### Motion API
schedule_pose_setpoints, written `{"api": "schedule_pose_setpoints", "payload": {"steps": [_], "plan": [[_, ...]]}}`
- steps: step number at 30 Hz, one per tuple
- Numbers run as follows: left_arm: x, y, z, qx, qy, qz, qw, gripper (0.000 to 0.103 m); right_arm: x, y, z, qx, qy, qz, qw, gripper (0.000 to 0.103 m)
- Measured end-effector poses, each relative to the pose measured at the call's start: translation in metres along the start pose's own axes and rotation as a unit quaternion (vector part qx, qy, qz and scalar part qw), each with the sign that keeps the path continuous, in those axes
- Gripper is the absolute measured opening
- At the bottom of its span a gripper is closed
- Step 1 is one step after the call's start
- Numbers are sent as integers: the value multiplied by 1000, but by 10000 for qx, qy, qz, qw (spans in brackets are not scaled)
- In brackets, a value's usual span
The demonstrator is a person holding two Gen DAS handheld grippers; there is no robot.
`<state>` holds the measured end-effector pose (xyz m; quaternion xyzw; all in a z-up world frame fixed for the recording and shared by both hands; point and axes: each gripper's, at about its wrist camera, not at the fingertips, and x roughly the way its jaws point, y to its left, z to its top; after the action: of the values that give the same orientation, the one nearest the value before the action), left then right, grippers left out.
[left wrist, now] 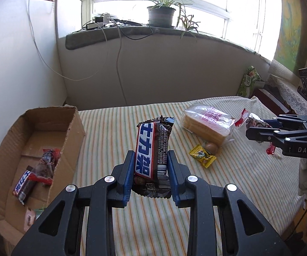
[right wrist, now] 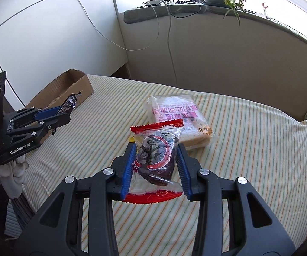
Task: Organize snacks
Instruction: 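Carry the bar and bag over the cardboard box and open both tools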
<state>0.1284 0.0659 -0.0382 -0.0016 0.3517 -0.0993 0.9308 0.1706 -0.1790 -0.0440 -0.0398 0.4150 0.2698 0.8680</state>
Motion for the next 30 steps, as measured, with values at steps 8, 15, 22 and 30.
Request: {"api": "schedule_pose_setpoints", "payload": {"steps": [8,15,22,30], "plan": [[-31,32,-9,-259,-220,340,9988,28,15,50,24,-297,-135,356,9988,40],[-49,59,-14,-477,-342,618,9964,28,36,90,49,-605,-180,617,9961,40],[-61,88,-23,-716,-388,839,9931,28,58,128,72,-824,-199,897,9924,40],[-73,117,-34,-1056,-341,1151,9871,28,83,170,96,-1075,-157,1139,9875,40]]}}
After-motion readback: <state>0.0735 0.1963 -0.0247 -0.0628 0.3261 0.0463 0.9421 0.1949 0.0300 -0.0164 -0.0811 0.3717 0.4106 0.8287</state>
